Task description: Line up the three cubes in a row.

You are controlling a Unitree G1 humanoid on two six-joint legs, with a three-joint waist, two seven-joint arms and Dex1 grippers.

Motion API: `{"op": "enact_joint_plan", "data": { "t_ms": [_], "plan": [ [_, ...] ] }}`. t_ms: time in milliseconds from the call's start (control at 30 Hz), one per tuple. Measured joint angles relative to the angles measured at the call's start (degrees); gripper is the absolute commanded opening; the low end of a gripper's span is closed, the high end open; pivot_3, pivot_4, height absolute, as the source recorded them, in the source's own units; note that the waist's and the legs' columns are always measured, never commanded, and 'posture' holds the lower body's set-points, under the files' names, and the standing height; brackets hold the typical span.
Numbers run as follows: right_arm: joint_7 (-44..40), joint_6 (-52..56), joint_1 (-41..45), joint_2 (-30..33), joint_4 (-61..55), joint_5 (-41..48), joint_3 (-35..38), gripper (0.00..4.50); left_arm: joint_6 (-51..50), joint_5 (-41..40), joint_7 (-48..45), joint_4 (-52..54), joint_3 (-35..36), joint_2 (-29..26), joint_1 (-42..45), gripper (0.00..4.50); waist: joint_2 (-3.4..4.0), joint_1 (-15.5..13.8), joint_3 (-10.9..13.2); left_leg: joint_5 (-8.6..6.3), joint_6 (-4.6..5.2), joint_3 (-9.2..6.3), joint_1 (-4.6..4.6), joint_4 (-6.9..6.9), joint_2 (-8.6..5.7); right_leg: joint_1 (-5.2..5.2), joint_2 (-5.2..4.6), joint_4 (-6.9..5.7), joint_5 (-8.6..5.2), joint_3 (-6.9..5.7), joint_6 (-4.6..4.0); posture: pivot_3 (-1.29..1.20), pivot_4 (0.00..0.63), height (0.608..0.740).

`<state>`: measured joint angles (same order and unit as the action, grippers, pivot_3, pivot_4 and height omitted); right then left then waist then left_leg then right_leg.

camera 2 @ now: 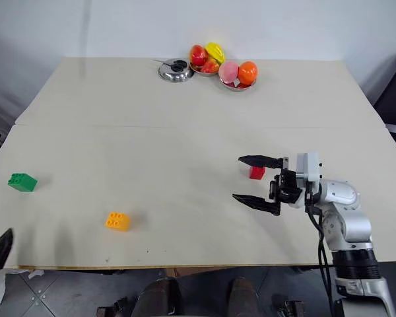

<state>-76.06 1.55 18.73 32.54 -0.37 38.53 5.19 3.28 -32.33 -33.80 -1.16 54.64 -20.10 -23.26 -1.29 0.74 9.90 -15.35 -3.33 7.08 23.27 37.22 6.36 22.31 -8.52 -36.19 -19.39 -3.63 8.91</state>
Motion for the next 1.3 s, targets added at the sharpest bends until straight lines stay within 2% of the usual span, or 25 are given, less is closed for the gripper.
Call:
{"op": "enact_joint_plan", "data": {
  "t_ms": [233,500,667,900,1033,1233,1267,1300],
  "plan": [
    [-1.48,-0.33,-1.5,-0.11,0.29,-0.51,0.23,4.46,1.1,-1.17,3.0,-2.36,-0.28,-0.46,2.06,4.5,-0.13,-0.56,-0.11,-0.05,0.04,0.02,-0.01,-0.01,0.0,0.01,0.01,-0.02,0.01,-0.01,-0.03,0.0,0.15,0.74],
    [-3.57,-0.18,-0.7,-0.03,0.86,-1.6,-0.22,4.46,-6.98,2.04,6.44,-8.65,-9.17,-14.69,16.64,4.5,-0.29,-0.45,-0.26,0.05,-0.12,0.01,-0.02,-0.08,0.02,0.1,0.01,-0.25,-0.01,-0.09,-0.11,0.0,0.15,0.74],
    [-3.47,0.47,-0.55,-0.05,0.35,-2.2,-0.62,4.46,-12.46,5.02,8.24,-13.83,-14.1,-18.54,22.23,4.5,-0.3,0.1,-0.26,0.08,-0.23,0.13,-0.03,-0.14,0.07,0.21,0.02,-0.29,-0.04,-0.12,-0.17,0.0,0.15,0.74],
    [-1.39,1.57,-1.06,-0.1,-1.88,-3.27,-0.96,4.46,-13.0,6.93,9.13,-22.05,-15.38,-20.88,28.02,4.5,-0.3,0.01,-0.26,0.06,-0.25,0.15,-0.03,-0.12,0.09,0.2,0.02,-0.27,-0.04,-0.13,-0.17,0.0,0.15,0.74],
    [-0.55,1.77,-2.12,-0.11,-2.34,-3.79,-0.96,4.5,-12.05,7.82,7.57,-25.75,-17.3,-21.24,30.62,3.65,-0.3,-0.42,-0.26,0.06,-0.25,0.16,-0.03,-0.11,0.09,0.2,0.02,-0.28,-0.04,-0.14,-0.17,0.0,0.15,0.74],
    [0.27,1.01,-4.7,-0.11,-3.79,-4.12,-0.83,4.5,-12.0,7.75,3.12,-30.5,-18.72,-21.9,33.2,1.67,-0.32,-0.57,-0.27,0.06,-0.25,0.16,-0.03,-0.11,0.09,0.2,0.02,-0.27,-0.04,-0.14,-0.17,0.0,0.15,0.74],
    [0.43,0.9,-5.06,-0.1,-3.84,-4.15,-0.77,4.5,-11.76,7.75,2.5,-31.18,-18.8,-22.17,33.74,1.46,-0.32,-0.58,-0.27,0.06,-0.25,0.16,-0.03,-0.1,0.09,0.2,0.02,-0.28,-0.04,-0.14,-0.17,0.0,0.15,0.74],
    [0.53,0.83,-5.29,-0.09,-3.87,-4.18,-0.7,4.5,-11.45,7.75,2.03,-31.41,-18.89,-22.34,34.03,1.47,-0.32,-0.57,-0.27,0.06,-0.25,0.16,-0.03,-0.1,0.09,0.2,0.02,-0.28,-0.04,-0.14,-0.17,0.0,0.15,0.74]
  ]
}}
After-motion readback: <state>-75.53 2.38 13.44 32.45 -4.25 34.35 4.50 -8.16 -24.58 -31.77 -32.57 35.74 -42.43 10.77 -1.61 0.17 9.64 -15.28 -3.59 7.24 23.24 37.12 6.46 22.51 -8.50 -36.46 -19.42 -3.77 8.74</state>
